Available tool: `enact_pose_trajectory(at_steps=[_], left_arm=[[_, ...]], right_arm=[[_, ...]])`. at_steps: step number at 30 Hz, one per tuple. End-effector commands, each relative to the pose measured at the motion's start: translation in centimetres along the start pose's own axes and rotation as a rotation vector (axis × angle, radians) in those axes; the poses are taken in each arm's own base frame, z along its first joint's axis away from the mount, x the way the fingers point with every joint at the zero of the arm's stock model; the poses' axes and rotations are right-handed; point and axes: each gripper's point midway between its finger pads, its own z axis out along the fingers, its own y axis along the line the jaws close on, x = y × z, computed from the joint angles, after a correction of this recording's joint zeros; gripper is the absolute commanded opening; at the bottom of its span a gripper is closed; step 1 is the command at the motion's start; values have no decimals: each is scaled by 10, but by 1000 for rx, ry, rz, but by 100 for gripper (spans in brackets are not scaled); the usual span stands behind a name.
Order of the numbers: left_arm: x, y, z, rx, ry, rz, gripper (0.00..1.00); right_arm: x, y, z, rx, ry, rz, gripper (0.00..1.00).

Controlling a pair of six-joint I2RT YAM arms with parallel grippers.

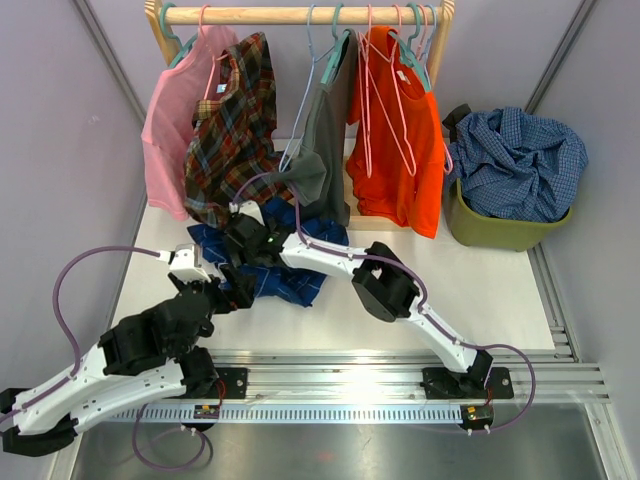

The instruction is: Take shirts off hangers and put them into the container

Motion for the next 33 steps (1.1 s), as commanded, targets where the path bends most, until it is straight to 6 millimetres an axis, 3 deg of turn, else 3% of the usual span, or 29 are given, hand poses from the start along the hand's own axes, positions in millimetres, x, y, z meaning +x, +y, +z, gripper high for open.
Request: enact_pose_trajectory(at_steps=[1,4,6,7,8,11,14,17,20,21,22,26,27,28,33], left_arm=[[-9,-13,0,39,-29,-69,97],[-9,-15,1,41,-26,-69,97],[-8,-16,2,45,-23,-64,97],[-8,-17,3,43,-23,-64,97],[-8,-18,3,45,-22,-62,97],[-8,-20,3,47,-17,-58,97],[-9,-20,3,47,-16,-58,97],[-9,-20,2,47,-14,-63,97],[-11,-19,1,48,-20,-68,97],[-12,-19,1,49,-24,-69,97],[-13,-19,1,50,-25,-61,97],[-19,-24,1,52,-30,-45,97],[-19,-26,3,49,-29,-36,97],[-20,-27,3,50,-29,-25,97],[-30,-39,3,67,-35,-2,97]], right_arm=[[13,-56,24,151,48,-5,99],[33,-70,30,181,85,-2,92],[40,-73,33,186,100,6,79],[47,-74,35,186,112,-1,70],[49,-75,36,181,116,0,46],[59,-77,38,185,135,-6,3],[73,-85,39,217,168,-23,0],[85,-101,27,261,183,-24,0],[105,-121,-3,322,190,-19,0],[93,-126,-23,342,152,1,0],[117,-142,-34,386,193,-11,0],[141,-170,-89,499,182,63,0],[134,-170,-107,499,148,90,0],[149,-179,-118,526,164,96,0],[147,-205,-184,631,78,230,0]])
